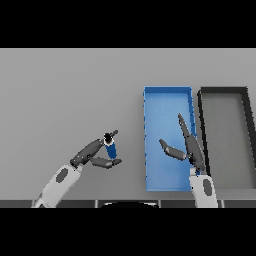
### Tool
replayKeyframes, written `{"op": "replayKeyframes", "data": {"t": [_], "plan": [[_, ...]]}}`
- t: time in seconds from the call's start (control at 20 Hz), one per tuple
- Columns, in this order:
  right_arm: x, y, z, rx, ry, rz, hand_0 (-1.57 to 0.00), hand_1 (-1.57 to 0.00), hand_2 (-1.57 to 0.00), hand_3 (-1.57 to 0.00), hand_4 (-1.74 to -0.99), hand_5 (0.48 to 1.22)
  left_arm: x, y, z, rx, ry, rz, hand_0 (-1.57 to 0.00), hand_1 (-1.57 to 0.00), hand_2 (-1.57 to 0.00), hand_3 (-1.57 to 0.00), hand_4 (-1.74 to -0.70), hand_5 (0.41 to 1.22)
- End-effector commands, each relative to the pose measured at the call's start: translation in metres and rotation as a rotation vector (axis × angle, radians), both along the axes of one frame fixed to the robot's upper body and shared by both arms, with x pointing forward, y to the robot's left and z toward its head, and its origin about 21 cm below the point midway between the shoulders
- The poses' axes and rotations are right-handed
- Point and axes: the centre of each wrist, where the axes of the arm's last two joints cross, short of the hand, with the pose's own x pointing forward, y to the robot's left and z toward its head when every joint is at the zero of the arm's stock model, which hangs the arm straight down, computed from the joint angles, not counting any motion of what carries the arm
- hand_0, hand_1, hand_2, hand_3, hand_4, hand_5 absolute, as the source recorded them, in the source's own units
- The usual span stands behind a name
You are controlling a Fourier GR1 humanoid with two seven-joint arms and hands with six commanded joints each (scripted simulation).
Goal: Pick up the blue pipe and place it into the blue bin.
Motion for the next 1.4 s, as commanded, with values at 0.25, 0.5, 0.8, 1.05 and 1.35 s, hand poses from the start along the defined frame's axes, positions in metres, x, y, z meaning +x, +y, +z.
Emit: {"op": "replayKeyframes", "data": {"t": [0.25,0.5,0.8,1.05,1.35], "plan": [[-0.002,-0.009,-0.003,-0.027,-0.009,-0.005,0.00,0.00,0.00,0.00,-1.186,0.554,0.005,-0.019,-0.010,-0.138,0.013,-0.007,0.00,-0.04,-0.17,-0.11,-1.18,0.601],[-0.001,-0.006,-0.003,-0.012,-0.010,-0.003,0.00,0.00,0.00,0.00,-1.189,0.562,0.003,-0.033,-0.012,-0.232,0.051,0.006,-0.65,-0.83,-0.94,-0.91,-1.45,0.941],[-0.002,-0.004,-0.003,-0.020,-0.007,-0.008,0.00,0.00,0.00,0.00,-1.176,0.559,-0.007,-0.046,-0.010,-0.215,0.018,-0.029,-1.33,-1.38,-1.40,-1.37,-1.56,1.148],[0.001,-0.008,-0.003,-0.034,0.009,-0.014,0.00,0.00,0.00,0.00,-1.160,0.554,-0.007,-0.050,-0.001,-0.274,-0.069,-0.044,-1.49,-1.51,-1.52,-1.51,-1.49,1.197],[0.000,-0.005,-0.002,-0.043,-0.007,-0.012,0.00,0.00,0.00,0.00,-1.138,0.555,0.000,-0.067,0.032,-0.365,-0.158,-0.079,-1.55,-1.55,-1.56,-1.55,-1.48,1.215]]}}
